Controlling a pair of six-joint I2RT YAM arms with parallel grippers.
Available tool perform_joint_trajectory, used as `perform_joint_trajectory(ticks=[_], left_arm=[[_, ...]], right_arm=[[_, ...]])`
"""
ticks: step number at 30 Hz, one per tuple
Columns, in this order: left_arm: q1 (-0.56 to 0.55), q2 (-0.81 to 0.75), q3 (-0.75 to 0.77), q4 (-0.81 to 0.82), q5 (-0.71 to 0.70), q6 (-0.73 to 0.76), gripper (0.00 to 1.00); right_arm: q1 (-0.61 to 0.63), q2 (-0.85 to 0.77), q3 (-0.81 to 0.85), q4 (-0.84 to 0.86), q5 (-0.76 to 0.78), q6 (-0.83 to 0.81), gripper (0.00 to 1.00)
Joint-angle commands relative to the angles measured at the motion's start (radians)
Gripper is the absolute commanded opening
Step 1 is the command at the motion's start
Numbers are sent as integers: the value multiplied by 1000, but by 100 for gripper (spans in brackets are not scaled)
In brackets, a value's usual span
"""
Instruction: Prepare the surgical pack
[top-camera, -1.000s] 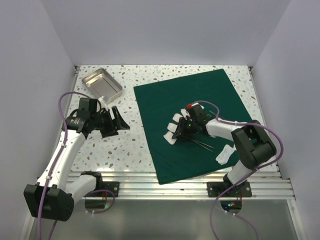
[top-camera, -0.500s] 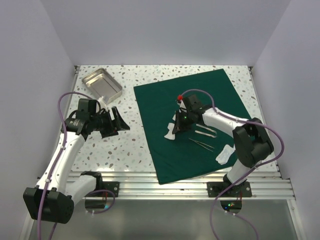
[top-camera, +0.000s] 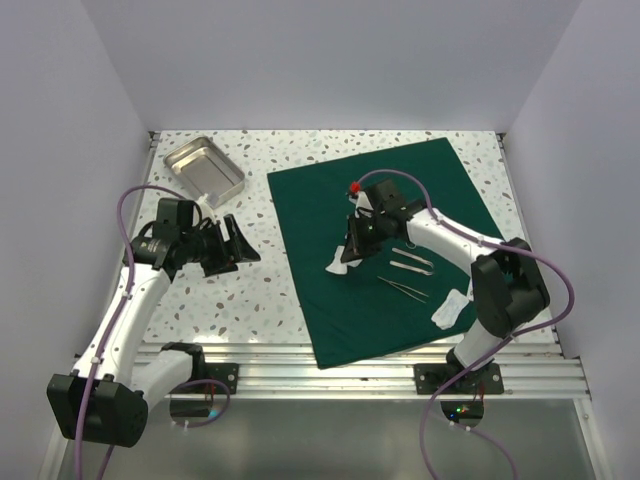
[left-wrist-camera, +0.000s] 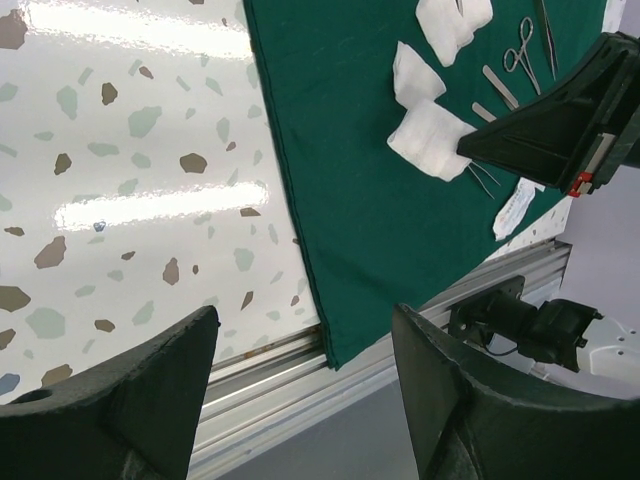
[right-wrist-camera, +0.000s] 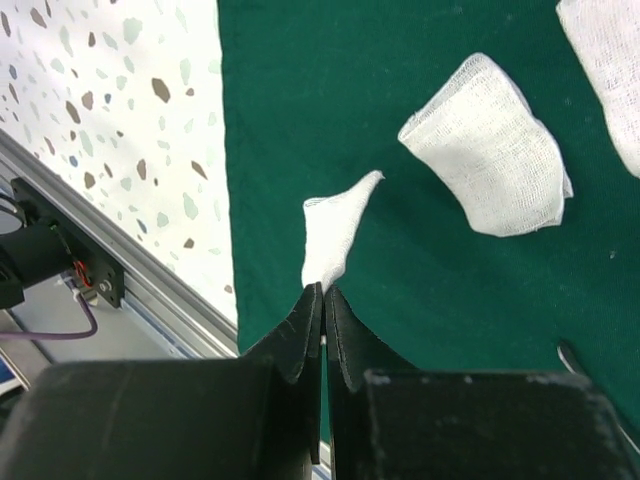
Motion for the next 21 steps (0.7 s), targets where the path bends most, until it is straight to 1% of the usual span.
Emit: perform_joint_trajectory(ticks=[1, 7, 12, 17, 21], left_arm=[[0, -2, 3, 24, 26, 0, 73], [0, 2, 3, 30, 26, -7, 73], [0, 9, 0, 33, 25, -10, 73], [0, 22, 5, 41, 26, -14, 73], [0, 30, 5, 47, 28, -14, 73]], right_arm=[[-3, -11, 51, 17, 17, -5, 0], [-45, 42, 74, 56, 18, 13, 0], [-98, 85, 100, 82, -37, 7, 0], [-120, 131, 118, 96, -89, 9, 0], [-134, 136, 88, 136, -123, 30, 0]])
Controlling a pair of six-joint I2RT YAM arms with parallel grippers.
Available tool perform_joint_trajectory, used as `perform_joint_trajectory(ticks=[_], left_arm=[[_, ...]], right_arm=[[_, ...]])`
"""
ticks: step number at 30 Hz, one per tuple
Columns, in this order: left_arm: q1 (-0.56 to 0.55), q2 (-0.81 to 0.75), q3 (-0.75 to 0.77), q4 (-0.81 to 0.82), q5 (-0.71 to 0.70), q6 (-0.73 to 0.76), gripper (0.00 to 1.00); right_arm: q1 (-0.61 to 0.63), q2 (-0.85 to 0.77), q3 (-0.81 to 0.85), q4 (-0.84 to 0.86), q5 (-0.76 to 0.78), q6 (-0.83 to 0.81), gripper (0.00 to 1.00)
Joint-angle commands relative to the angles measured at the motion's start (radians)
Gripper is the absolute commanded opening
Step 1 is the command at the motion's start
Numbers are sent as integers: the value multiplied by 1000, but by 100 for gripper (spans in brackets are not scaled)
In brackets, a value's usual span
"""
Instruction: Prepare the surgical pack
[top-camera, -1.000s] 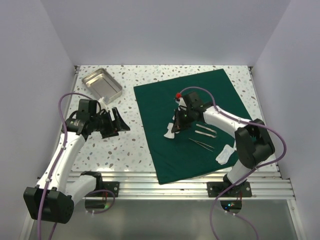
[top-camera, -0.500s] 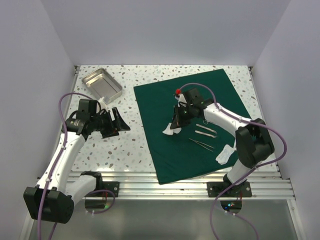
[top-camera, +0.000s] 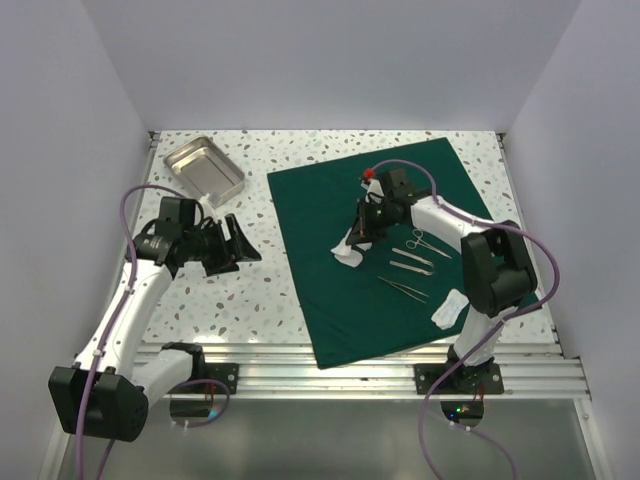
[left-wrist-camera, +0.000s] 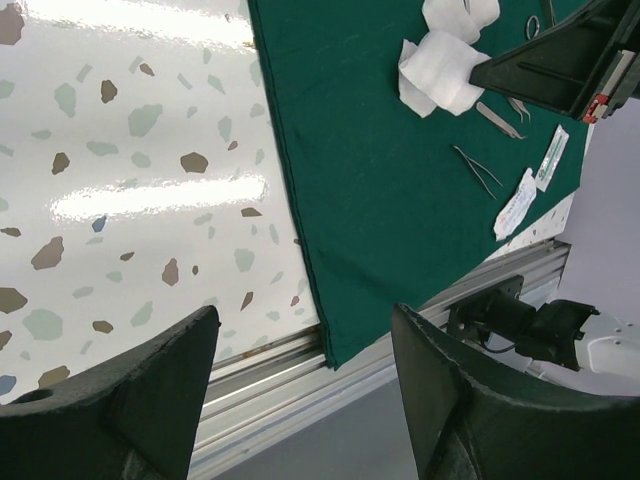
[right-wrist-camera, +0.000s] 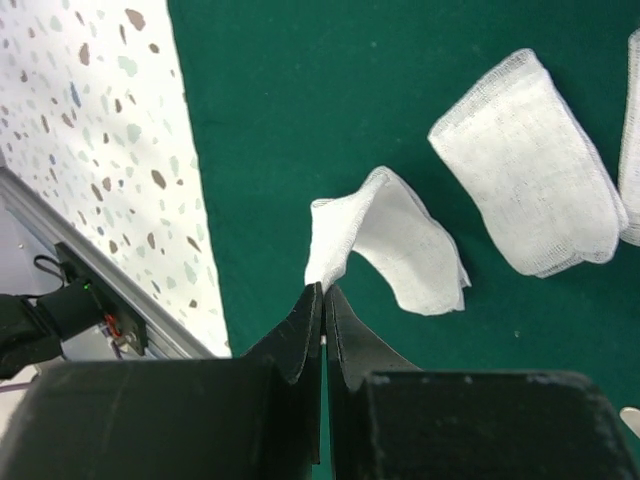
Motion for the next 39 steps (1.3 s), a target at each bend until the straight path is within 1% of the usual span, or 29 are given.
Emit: perform_joint_trajectory(ticks=[1, 5, 19, 39], left_arm=[[0, 7, 5, 38, 23, -9, 73], [0, 10, 3, 43, 22, -9, 73], [0, 26, -3, 54, 25, -10, 74], [0, 52, -6, 75, 29, -20, 74]], right_arm=[[-10, 3, 7, 60, -61, 14, 0], [-25, 1, -24, 77, -83, 17, 0], [-43, 55, -41, 54, -110, -15, 0], [-57, 121, 16, -18, -52, -76, 0]])
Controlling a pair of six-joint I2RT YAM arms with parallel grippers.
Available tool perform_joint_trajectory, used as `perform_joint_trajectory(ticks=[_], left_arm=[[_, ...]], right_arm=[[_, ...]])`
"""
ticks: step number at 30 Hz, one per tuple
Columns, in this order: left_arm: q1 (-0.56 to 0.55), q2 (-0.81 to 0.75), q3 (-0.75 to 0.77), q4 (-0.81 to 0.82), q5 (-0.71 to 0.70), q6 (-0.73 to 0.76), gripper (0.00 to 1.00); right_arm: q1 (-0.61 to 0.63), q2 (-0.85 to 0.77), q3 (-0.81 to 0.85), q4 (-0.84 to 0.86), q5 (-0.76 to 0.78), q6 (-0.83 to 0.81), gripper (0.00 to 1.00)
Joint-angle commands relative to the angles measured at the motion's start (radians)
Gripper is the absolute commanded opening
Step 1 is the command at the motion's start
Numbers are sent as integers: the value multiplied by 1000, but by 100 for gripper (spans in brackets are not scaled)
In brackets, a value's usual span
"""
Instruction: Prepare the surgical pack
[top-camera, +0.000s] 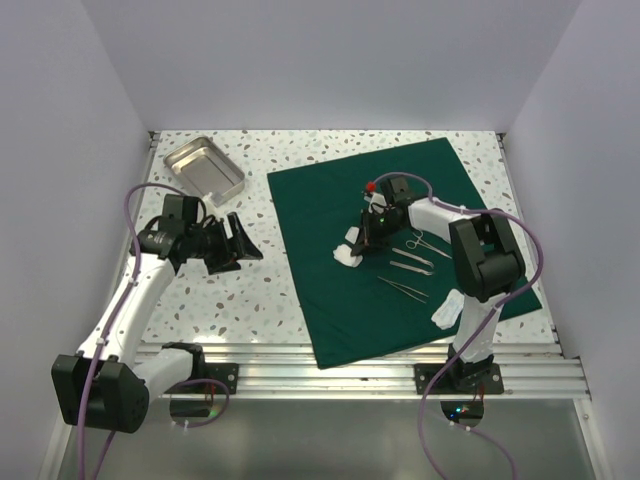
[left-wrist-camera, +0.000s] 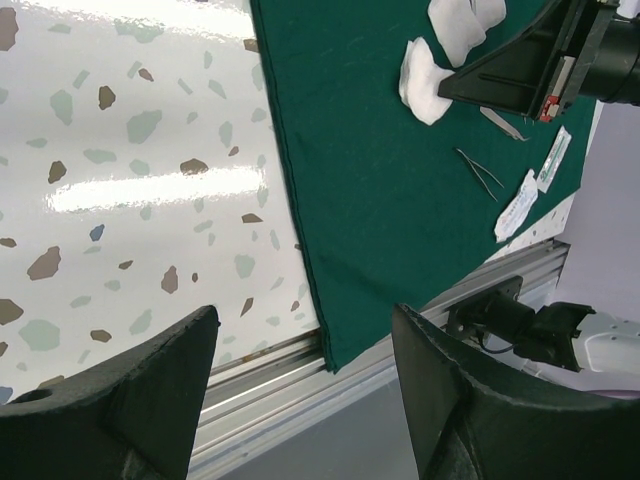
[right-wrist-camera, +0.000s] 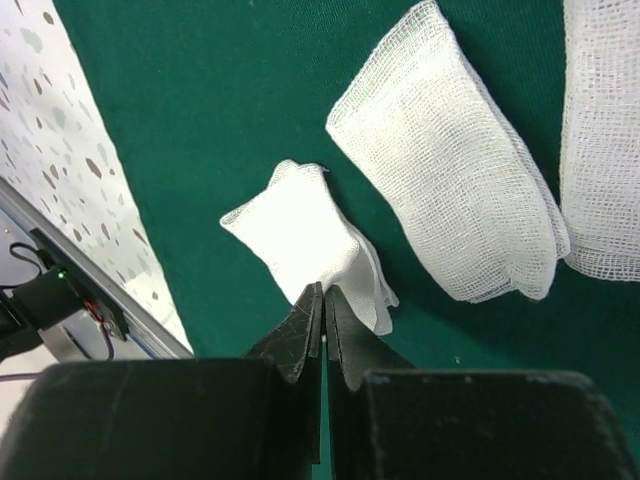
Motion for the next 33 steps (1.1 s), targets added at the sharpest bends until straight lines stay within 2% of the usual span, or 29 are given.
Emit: perform_joint_trajectory(ticks=[1, 13, 16, 20, 21, 25, 29, 31, 33], left_arm=[[0, 8, -5, 52, 22, -20, 74], [0, 16, -15, 67, 28, -32, 74], [0, 16, -18, 66, 27, -30, 74], [0, 14, -25, 64, 30, -29, 74], [0, 11, -28, 64, 31, -27, 74], [0, 9, -31, 64, 36, -23, 74], [0, 6, -34, 64, 40, -21, 74], [0, 6, -34, 64, 45, -23, 74], [0, 3, -31, 61, 45, -21, 74]], right_arm=[[-5, 3, 44, -32, 17, -32, 0], [-5, 18, 76, -73, 60, -58, 0], [-6, 1, 70, -79, 60, -54, 17], [-5, -42, 58, -102, 74, -48, 28], [-5, -74, 54, -119, 83, -49, 36], [-5, -150, 32, -152, 131, -55, 48], [-5, -149, 19, -158, 129, -69, 53], [-6, -142, 10, -132, 115, -63, 66], [-6, -128, 4, -95, 88, -45, 68]])
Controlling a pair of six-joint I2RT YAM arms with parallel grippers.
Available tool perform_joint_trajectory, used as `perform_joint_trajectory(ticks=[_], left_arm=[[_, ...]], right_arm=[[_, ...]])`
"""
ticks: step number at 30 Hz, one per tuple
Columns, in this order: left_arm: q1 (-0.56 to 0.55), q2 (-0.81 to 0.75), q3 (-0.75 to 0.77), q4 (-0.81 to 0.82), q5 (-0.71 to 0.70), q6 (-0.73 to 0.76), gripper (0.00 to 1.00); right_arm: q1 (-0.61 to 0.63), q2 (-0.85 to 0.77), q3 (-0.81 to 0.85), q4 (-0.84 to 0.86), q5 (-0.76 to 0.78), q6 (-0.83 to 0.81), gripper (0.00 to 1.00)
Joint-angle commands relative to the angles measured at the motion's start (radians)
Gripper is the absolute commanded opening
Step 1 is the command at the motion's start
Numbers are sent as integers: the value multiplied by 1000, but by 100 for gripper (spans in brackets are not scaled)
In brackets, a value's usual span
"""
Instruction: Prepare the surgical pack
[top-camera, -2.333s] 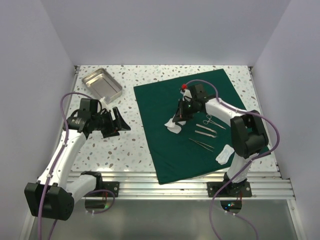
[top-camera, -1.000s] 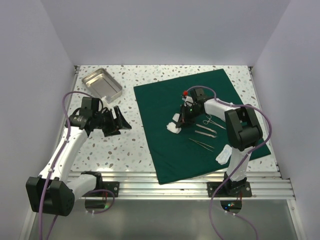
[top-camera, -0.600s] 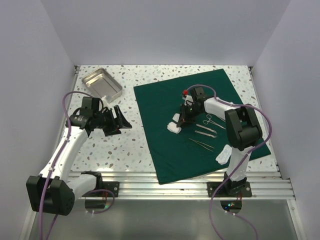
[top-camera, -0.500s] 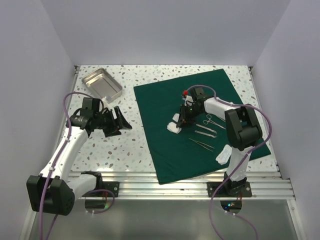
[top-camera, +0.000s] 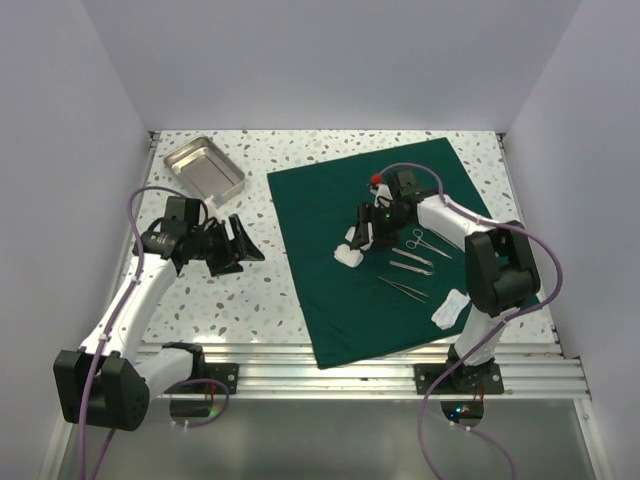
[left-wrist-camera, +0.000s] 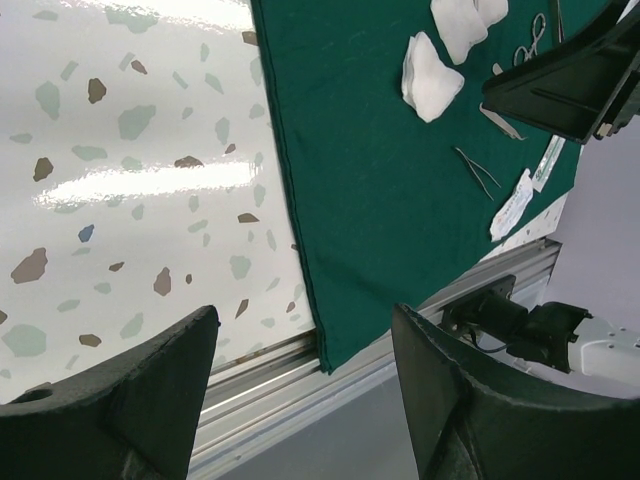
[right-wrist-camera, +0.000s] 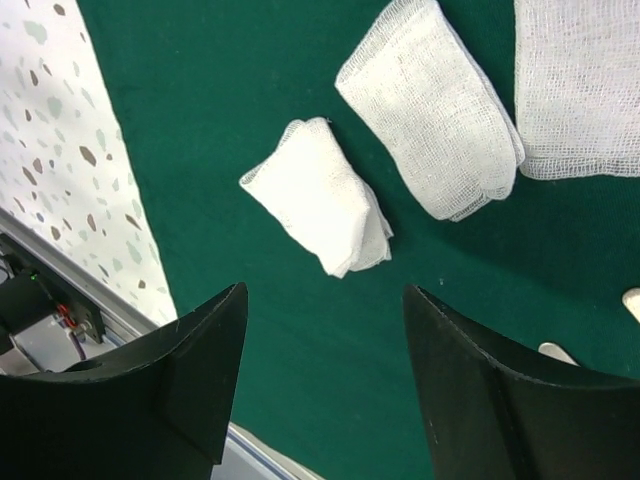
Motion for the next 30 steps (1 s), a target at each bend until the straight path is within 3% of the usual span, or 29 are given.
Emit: perform_joint_trajectory(ticks=[1, 30], left_arm=[[0, -11, 3, 23, 29, -1, 74], [0, -24, 4, -3, 26, 4, 74]], right_arm=[[-5, 7, -22, 41, -23, 9, 67], [-5, 130, -49, 150, -44, 20, 41]])
